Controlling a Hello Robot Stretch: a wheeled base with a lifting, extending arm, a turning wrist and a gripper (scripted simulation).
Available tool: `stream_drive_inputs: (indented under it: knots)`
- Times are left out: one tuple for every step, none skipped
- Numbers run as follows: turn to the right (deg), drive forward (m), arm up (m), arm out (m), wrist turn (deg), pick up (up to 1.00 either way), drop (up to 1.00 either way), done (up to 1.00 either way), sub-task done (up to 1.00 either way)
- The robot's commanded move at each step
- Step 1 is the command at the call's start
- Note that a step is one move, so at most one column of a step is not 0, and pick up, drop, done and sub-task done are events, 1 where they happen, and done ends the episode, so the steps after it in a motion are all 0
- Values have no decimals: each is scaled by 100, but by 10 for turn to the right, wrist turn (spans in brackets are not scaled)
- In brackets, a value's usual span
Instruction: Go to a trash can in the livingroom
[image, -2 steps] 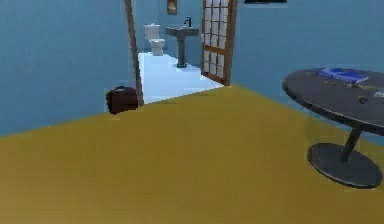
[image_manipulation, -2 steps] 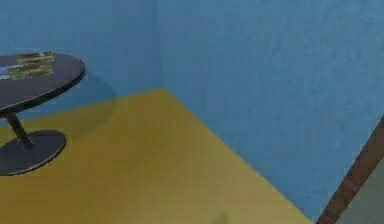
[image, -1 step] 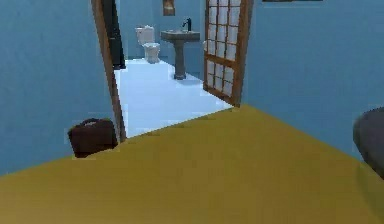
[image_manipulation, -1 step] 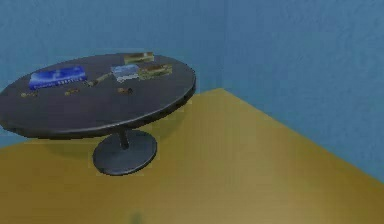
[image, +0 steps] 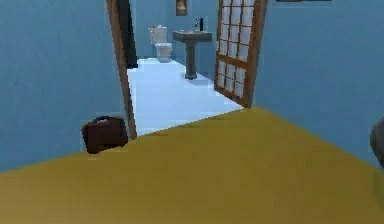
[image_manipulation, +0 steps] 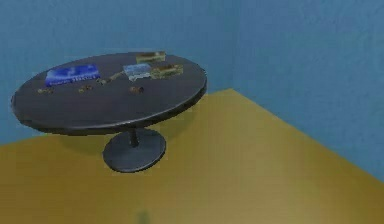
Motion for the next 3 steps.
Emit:
stream_drive_inputs:
  knots:
    - [0, 100, 0, 0, 0, 0, 0, 0, 0]
    - [0, 100, 0, 0, 0, 0, 0, 0, 0]
    - [0, 10, 0, 0, 0, 0, 0, 0, 0]
